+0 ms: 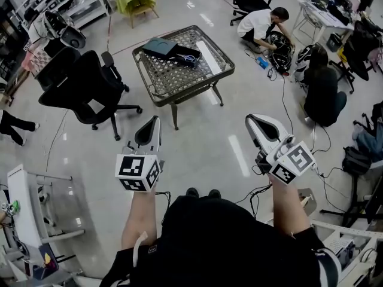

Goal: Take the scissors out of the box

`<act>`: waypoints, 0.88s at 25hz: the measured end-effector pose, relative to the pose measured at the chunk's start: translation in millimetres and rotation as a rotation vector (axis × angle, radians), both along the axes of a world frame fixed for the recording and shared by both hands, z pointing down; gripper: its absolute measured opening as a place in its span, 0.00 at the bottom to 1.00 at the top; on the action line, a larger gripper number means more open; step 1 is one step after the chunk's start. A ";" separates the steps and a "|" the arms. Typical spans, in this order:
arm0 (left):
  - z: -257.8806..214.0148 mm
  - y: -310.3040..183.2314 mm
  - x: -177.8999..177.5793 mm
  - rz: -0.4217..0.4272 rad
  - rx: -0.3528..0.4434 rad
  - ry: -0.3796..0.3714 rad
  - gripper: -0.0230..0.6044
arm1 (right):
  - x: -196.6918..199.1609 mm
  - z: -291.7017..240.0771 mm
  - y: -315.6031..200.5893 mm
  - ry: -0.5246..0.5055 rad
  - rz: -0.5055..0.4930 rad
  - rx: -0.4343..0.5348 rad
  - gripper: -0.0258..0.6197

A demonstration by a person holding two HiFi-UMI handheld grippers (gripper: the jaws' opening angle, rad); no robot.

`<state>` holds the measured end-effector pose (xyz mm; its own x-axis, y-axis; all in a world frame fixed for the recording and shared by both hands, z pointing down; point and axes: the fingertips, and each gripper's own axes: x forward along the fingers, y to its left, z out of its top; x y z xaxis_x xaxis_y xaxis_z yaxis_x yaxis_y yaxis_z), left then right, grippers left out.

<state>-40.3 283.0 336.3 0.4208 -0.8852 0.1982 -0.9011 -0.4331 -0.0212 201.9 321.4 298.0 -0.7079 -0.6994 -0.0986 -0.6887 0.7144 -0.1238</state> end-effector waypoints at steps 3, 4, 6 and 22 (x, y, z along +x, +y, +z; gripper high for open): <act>4.8 3.0 5.3 -0.012 -0.012 0.001 0.05 | 5.7 6.8 -4.3 -0.032 -0.022 -0.027 0.06; 6.4 2.4 5.7 -0.015 -0.016 0.000 0.05 | 6.4 8.0 -7.0 -0.046 -0.027 -0.036 0.06; 9.2 -2.0 3.3 -0.021 -0.026 -0.002 0.05 | 4.7 10.2 -12.7 -0.069 -0.040 -0.053 0.07; 40.6 -132.1 -53.4 -0.074 -0.046 0.033 0.05 | -41.1 24.8 -150.2 -0.040 -0.079 -0.116 0.15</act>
<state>-93.7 150.9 376.8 0.3617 -0.9044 0.2265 -0.9305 -0.3654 0.0269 160.8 171.2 322.8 -0.7583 -0.6500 -0.0495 -0.6237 0.7455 -0.2349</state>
